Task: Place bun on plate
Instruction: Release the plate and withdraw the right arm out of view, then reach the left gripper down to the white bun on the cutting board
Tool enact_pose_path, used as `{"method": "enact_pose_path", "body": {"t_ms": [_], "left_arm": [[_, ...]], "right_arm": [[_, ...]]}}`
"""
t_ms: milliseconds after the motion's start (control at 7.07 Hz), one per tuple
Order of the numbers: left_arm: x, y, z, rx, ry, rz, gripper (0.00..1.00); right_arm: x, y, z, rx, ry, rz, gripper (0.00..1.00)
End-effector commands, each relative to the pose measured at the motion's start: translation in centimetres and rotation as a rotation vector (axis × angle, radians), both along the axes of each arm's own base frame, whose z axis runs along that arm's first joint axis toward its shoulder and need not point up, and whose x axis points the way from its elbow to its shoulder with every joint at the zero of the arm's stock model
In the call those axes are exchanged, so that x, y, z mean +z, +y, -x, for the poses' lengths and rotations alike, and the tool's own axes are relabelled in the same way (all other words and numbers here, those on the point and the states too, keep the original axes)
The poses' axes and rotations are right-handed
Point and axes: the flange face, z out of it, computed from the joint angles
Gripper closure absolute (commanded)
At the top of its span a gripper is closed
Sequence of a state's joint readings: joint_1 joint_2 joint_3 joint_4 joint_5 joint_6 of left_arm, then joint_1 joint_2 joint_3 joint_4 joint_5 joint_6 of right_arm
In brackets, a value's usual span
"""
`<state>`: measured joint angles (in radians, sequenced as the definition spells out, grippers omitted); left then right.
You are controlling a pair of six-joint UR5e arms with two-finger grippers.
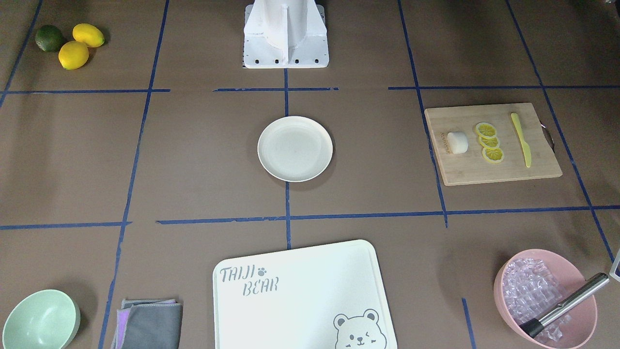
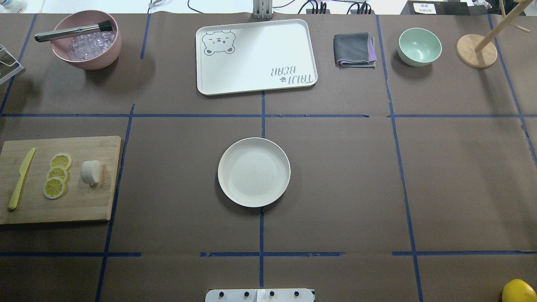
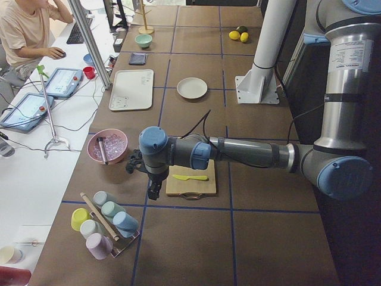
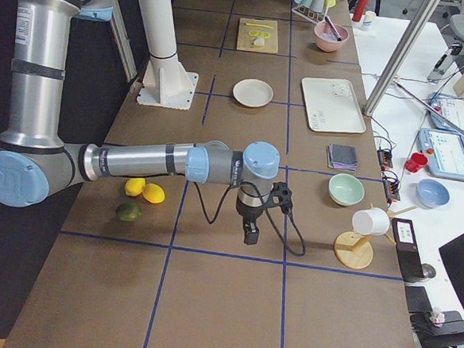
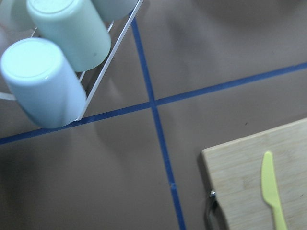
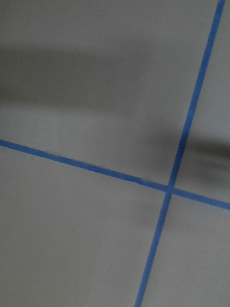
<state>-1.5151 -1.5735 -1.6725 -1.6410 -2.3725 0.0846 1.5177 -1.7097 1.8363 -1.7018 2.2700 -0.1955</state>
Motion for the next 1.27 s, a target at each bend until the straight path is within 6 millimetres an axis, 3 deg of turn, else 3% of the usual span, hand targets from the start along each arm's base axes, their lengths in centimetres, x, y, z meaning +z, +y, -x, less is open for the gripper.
{"method": "enact_pose_path", "body": {"t_ms": [0,283,424,566,848,1131], "left_arm": [[-3.8,-0.5,-6.2,0.061,0.024,-0.036,0.00],[-9.5,1.2,-14.3,-0.042,0.075,0.083,0.00],[-10.6,2.2,-18.1,-0.084,0.112,0.154,0.00],[-11.5,2.9,-21.2,-0.142,0.128,0.160,0.00],[-11.4,5.3,-28.2,-0.196,0.059,0.182,0.00],[-11.1,7.3,-31.8,-0.148,0.037,0.190,0.00]], "right_arm": [[1.0,1.8,-0.9,0.019,0.001,0.024,0.00],[1.0,1.8,-0.9,0.019,-0.001,0.024,0.00],[0.9,1.8,-0.9,0.019,-0.001,0.023,0.00],[1.1,1.8,-0.9,0.019,-0.001,0.027,0.00],[0.9,1.8,-0.9,0.020,-0.002,0.024,0.00],[1.0,1.8,-0.9,0.019,-0.001,0.024,0.00]]}}
